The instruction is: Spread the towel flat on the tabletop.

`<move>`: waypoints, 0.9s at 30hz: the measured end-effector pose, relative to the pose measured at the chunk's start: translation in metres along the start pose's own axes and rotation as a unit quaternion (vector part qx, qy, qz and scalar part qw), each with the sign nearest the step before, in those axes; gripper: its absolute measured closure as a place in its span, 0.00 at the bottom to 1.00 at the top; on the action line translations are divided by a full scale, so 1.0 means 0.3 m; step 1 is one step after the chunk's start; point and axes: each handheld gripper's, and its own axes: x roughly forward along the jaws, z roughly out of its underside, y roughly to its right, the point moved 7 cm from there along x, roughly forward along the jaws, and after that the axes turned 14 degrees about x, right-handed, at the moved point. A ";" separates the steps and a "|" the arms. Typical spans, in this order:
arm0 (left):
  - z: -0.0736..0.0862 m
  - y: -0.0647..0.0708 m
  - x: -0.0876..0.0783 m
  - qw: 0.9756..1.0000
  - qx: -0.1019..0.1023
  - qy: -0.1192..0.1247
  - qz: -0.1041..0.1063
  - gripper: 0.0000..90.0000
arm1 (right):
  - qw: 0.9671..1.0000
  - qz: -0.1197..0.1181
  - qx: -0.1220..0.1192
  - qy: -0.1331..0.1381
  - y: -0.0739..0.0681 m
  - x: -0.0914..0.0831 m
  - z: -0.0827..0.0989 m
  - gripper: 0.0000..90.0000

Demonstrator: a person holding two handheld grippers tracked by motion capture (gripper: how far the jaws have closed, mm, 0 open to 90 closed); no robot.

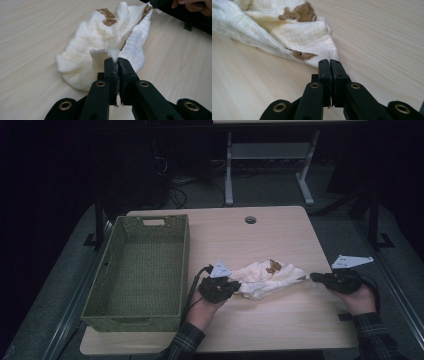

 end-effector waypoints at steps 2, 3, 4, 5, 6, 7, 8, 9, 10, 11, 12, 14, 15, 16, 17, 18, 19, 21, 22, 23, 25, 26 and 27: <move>0.011 0.018 -0.003 1.000 0.000 -0.004 0.006 0.95 | 1.000 -0.002 -0.008 -0.002 -0.012 -0.012 0.017 0.98; 0.021 0.026 -0.007 1.000 0.000 -0.011 0.008 0.95 | 1.000 -0.005 -0.009 -0.004 -0.022 -0.020 0.028 0.98; 0.030 0.031 -0.007 1.000 -0.002 -0.013 0.008 0.95 | 1.000 -0.006 -0.010 -0.006 -0.033 -0.028 0.040 0.98; 0.041 0.035 -0.010 1.000 -0.005 -0.017 0.011 0.95 | 1.000 -0.007 -0.015 -0.009 -0.043 -0.034 0.053 0.98; 0.055 0.038 -0.013 1.000 -0.007 -0.026 0.015 0.95 | 1.000 -0.009 -0.018 -0.012 -0.052 -0.041 0.066 0.98; 0.061 0.041 -0.015 0.999 -0.010 -0.028 0.014 0.95 | 1.000 -0.012 -0.017 -0.015 -0.066 -0.049 0.083 0.98; 0.072 0.045 -0.017 0.999 -0.010 -0.033 0.016 0.95 | 1.000 -0.012 -0.018 -0.017 -0.073 -0.055 0.094 0.98; 0.077 0.049 -0.017 0.999 -0.013 -0.035 0.017 0.95 | 1.000 -0.016 -0.016 -0.021 -0.088 -0.063 0.112 0.98; 0.084 0.053 -0.018 0.999 -0.014 -0.039 0.016 0.95 | 0.999 -0.018 -0.016 -0.023 -0.095 -0.067 0.122 0.98; 0.090 0.057 -0.018 0.999 -0.014 -0.047 0.017 0.95 | 0.999 -0.021 -0.017 -0.027 -0.105 -0.072 0.136 0.98; 0.093 0.061 -0.016 0.999 -0.017 -0.045 0.016 0.94 | 0.999 -0.023 -0.018 -0.032 -0.115 -0.074 0.149 0.98; 0.096 0.060 -0.015 0.999 -0.015 -0.049 0.010 0.86 | 0.999 -0.028 -0.021 -0.041 -0.132 -0.074 0.172 0.97; 0.092 0.059 -0.013 0.999 -0.017 -0.044 0.007 0.83 | 0.998 -0.031 -0.020 -0.043 -0.139 -0.074 0.179 0.96; 0.088 0.055 -0.014 0.999 -0.016 -0.043 0.004 0.79 | 0.998 -0.032 -0.018 -0.044 -0.144 -0.074 0.183 0.92; 0.080 0.051 -0.014 0.999 -0.016 -0.038 0.000 0.74 | 0.998 -0.034 -0.020 -0.041 -0.144 -0.074 0.181 0.88; 0.073 0.048 -0.016 0.999 -0.016 -0.033 -0.003 0.71 | 0.999 -0.037 -0.015 -0.037 -0.146 -0.074 0.175 0.85; 0.064 0.046 -0.018 0.999 -0.016 -0.028 -0.007 0.68 | 0.999 -0.041 -0.015 -0.032 -0.145 -0.075 0.168 0.81; 0.053 0.035 -0.017 0.999 -0.014 -0.027 -0.013 0.66 | 0.999 -0.042 -0.010 -0.028 -0.143 -0.073 0.154 0.79; 0.048 0.027 -0.014 0.999 -0.013 -0.027 -0.015 0.65 | 0.999 -0.043 -0.013 -0.026 -0.141 -0.068 0.147 0.77; 0.041 0.020 -0.009 0.999 -0.014 -0.024 -0.019 0.65 | 0.999 -0.042 -0.014 -0.026 -0.139 -0.063 0.138 0.77; 0.027 0.005 0.002 0.999 -0.010 -0.026 -0.026 0.64 | 0.999 -0.042 -0.015 -0.025 -0.137 -0.050 0.116 0.76; 0.020 -0.005 0.007 0.999 -0.008 -0.027 -0.029 0.64 | 0.999 -0.042 -0.016 -0.022 -0.137 -0.042 0.103 0.76; 0.014 -0.015 0.012 0.999 -0.008 -0.027 -0.032 0.64 | 0.999 -0.043 -0.020 -0.021 -0.134 -0.033 0.090 0.76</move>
